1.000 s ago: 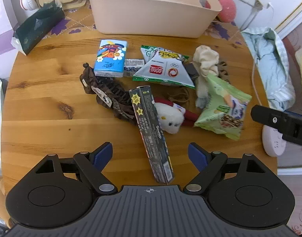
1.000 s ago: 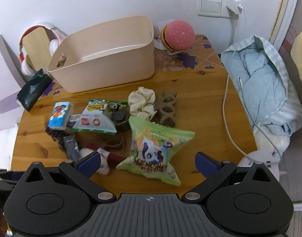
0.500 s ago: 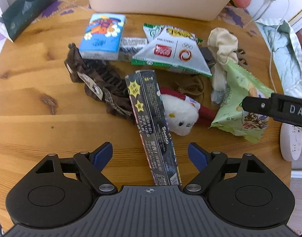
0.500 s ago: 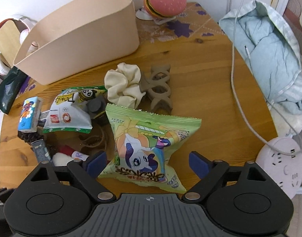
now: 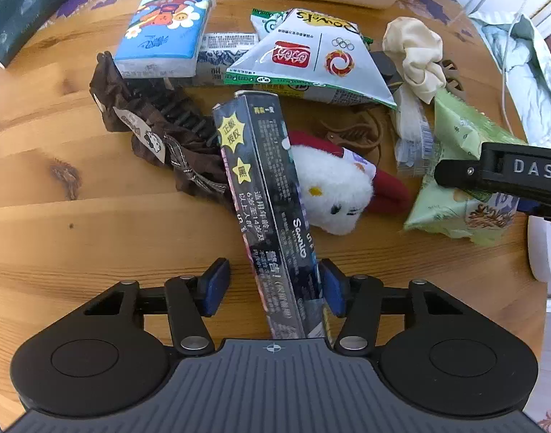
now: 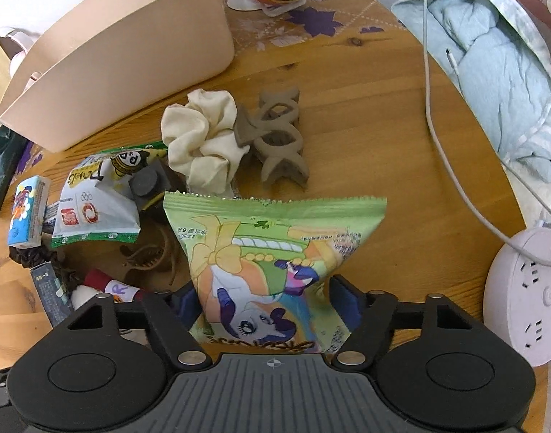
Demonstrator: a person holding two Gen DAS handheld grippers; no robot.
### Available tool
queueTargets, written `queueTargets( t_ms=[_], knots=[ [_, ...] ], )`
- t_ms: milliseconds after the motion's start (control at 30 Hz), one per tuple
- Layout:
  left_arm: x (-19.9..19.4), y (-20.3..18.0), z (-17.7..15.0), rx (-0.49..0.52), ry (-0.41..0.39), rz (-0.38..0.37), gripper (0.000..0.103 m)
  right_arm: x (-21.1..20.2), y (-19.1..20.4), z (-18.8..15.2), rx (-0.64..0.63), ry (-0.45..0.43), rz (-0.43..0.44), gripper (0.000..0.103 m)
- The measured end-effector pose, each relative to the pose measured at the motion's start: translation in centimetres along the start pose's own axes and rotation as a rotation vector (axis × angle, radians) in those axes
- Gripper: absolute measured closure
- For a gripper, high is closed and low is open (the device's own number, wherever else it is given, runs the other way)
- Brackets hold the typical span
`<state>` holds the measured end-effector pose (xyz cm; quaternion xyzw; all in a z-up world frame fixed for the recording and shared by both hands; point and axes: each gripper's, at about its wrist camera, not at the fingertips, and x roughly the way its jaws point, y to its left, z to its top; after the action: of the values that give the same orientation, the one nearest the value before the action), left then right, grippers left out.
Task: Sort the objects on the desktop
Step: 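Grasp the green cartoon snack bag with the right gripper while the left grasps the dark snack box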
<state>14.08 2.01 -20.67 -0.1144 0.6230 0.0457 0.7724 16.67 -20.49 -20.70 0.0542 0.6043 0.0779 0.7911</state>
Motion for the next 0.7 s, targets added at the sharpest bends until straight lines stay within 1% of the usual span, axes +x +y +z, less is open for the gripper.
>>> queueTargets(
  t_ms=[33, 100, 200, 367, 500, 567, 633, 700],
  knots=[
    [0.0, 0.0, -0.1, 0.006, -0.002, 0.005, 0.056, 0.1, 0.1, -0.1, -0.004, -0.001, -0.002, 0.031],
    [-0.1, 0.2, -0.1, 0.014, -0.006, 0.015, 0.070, 0.1, 0.2, -0.4, -0.011, -0.007, 0.002, 0.039],
    [-0.1, 0.7, -0.4, 0.011, -0.004, 0.008, 0.070, -0.1, 0.2, -0.8, -0.005, -0.010, 0.008, 0.045],
    [-1.0, 1.5, -1.0, 0.039, -0.048, 0.015, 0.070, -0.4, 0.0, -1.2, -0.003, -0.024, 0.039, 0.047],
    [-2.4, 2.4, -1.0, 0.056, -0.077, 0.008, 0.070, -1.2, 0.0, -1.5, 0.009, -0.032, 0.058, 0.048],
    [-3.4, 2.9, -1.0, 0.061, -0.095, 0.000, 0.070, -2.3, 0.1, -1.5, 0.005, -0.051, 0.071, 0.048],
    [-4.6, 3.4, -0.3, 0.063, -0.110, -0.002, 0.070, -3.5, 0.5, -1.4, -0.013, -0.081, 0.075, 0.048],
    [-5.7, 3.8, 0.0, 0.052, -0.121, -0.011, 0.070, -4.6, 0.8, -1.2, -0.027, -0.106, 0.079, 0.048]
  ],
)
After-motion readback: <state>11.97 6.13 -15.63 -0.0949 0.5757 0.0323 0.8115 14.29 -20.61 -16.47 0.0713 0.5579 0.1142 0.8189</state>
